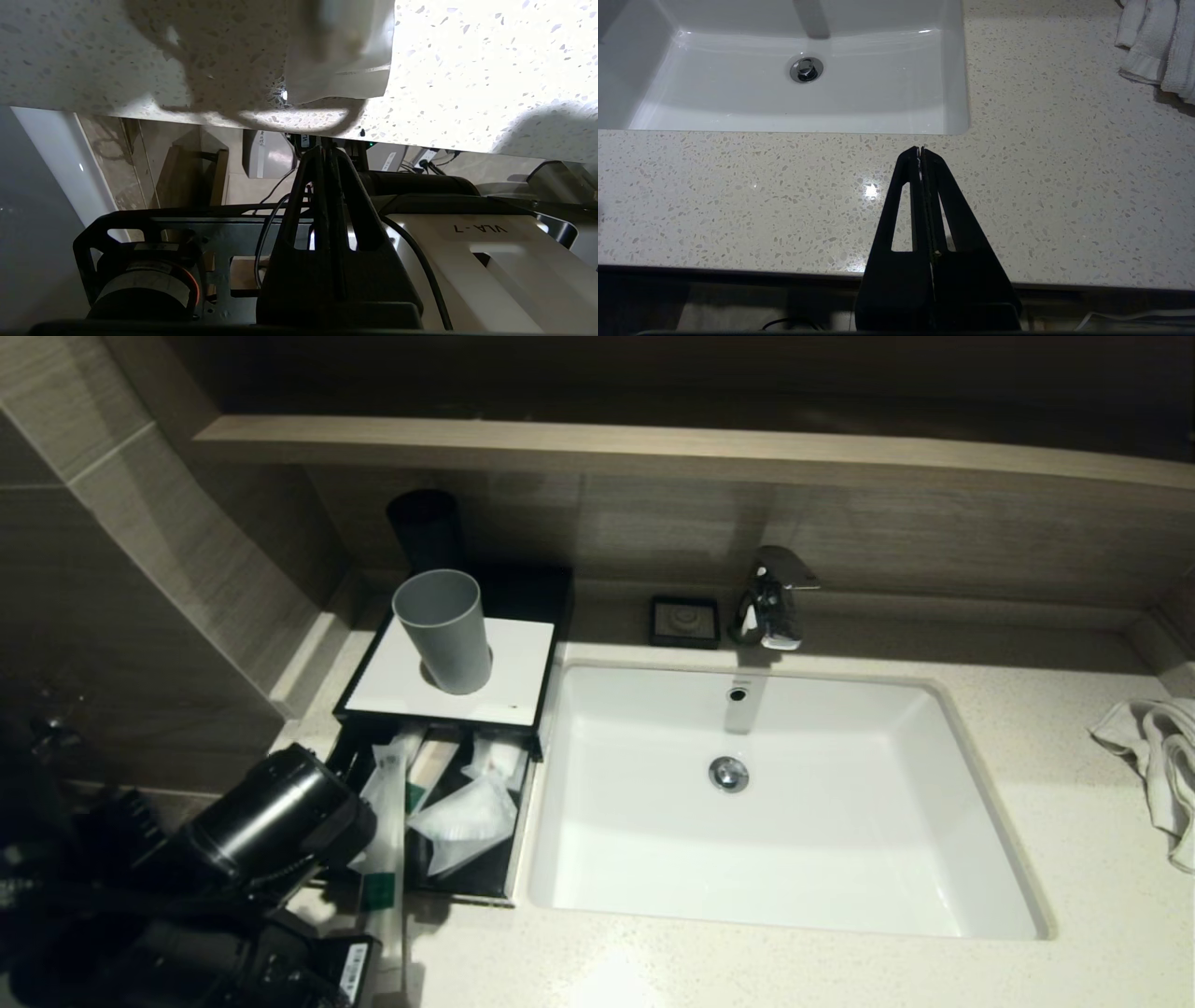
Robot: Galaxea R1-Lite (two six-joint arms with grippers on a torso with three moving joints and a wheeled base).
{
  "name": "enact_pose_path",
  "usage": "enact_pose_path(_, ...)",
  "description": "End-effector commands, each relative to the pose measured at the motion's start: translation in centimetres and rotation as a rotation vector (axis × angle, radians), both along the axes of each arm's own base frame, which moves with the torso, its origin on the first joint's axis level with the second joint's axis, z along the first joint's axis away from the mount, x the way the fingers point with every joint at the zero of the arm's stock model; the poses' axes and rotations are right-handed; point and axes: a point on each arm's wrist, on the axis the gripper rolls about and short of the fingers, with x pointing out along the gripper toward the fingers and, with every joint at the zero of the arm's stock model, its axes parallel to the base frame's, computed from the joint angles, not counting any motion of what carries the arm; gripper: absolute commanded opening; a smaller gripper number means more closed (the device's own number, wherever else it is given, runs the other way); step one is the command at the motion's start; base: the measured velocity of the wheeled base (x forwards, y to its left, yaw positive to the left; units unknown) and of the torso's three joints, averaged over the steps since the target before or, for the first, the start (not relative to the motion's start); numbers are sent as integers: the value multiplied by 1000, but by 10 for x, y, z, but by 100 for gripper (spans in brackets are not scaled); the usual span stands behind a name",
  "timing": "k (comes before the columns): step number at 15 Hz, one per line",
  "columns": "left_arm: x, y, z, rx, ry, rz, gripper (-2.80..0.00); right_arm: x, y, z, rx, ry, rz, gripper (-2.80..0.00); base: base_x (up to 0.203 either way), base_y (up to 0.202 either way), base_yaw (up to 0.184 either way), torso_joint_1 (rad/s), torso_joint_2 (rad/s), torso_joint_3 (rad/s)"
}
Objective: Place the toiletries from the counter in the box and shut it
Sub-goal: Place the bathroom toiletry into the drawer
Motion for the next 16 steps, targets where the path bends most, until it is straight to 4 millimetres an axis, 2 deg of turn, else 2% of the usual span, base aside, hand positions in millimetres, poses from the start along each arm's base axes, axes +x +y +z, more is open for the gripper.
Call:
enact_pose_path(1, -3, 1, 0, -3, 3, 8, -280, 0, 0, 0, 0, 0, 0, -280, 0, 0, 0, 0, 0, 0)
enact_pose_path(8, -12, -2, -7, 3, 32, 1, -280, 0, 0, 0, 1, 0, 0, -280, 0, 0, 0, 0, 0, 0)
enact_pose_path(16, -10, -4, -24, -10, 11, 1, -280, 0, 0, 0, 1, 0, 0, -280, 0, 0, 0, 0, 0, 0)
